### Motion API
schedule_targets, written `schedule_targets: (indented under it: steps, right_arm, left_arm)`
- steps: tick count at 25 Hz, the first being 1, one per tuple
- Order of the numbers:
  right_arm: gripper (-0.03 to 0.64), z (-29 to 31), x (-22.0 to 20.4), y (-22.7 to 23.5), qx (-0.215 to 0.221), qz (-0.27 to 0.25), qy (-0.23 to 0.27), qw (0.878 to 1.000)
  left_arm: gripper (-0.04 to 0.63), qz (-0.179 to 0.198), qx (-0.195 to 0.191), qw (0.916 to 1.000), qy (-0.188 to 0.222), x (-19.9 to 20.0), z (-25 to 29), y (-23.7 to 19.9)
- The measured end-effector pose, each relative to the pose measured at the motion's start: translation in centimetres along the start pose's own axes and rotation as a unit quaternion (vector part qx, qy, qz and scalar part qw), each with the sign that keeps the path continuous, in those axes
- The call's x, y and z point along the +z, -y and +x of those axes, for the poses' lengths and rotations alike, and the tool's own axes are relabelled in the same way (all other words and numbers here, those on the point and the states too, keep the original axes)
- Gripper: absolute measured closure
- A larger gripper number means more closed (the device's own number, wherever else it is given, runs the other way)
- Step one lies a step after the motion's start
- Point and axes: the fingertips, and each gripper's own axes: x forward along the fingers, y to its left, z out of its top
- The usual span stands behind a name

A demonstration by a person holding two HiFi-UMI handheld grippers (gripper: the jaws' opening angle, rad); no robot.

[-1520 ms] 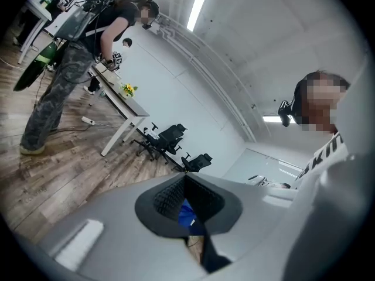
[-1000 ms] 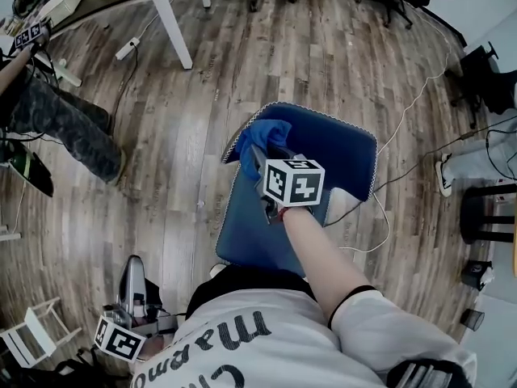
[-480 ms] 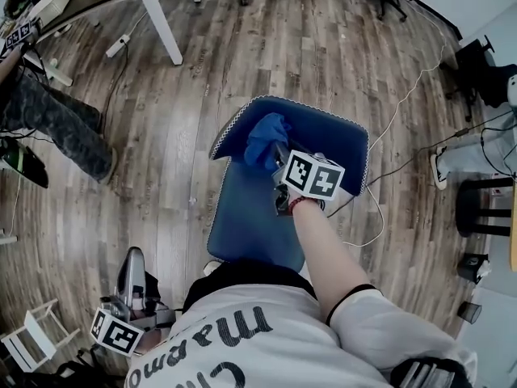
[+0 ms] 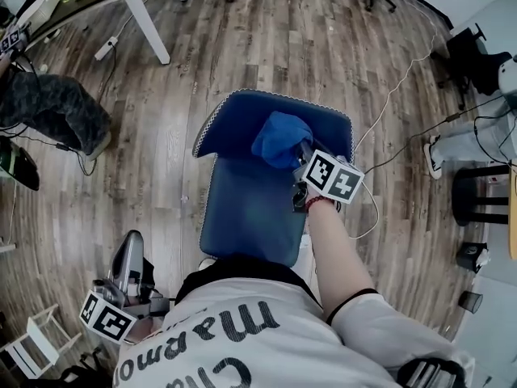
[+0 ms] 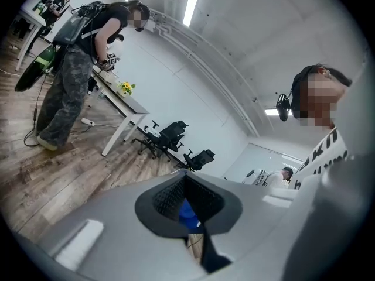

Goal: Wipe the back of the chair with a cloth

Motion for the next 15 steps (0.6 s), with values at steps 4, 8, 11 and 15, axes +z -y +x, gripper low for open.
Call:
schedule_targets:
  steps: [4,8,11,15]
  right_arm:
    - [0.540,-1.3,0.6,2.1,-0.024,-0.018,0.020,0.999]
    - [0.540,-3.1,1.2,5.0,-0.059,0.017,0.039,0.997]
    - [0.540,-4.6,1.3,7.2,-0.081,0.046,0.051,0.994]
    - [0.540,-6.1,1.6,8.8,-0.094,0.064,0.068,0.991]
  left_arm:
    - [0.588,-0.006,-0.005,0.9999,-0.006,-0.4,0.8,0.0]
    - [0.588,-0.008,-0.016,0.9998,-0.012,-0.6,1.4,0.6]
    - [0.588,-0.008,-0.019,0.9997,-0.014,-0.6,1.9,0.9]
    - [0.588,-0.004,-0.036,0.9989,-0.029,-1.0,3.0,1.7]
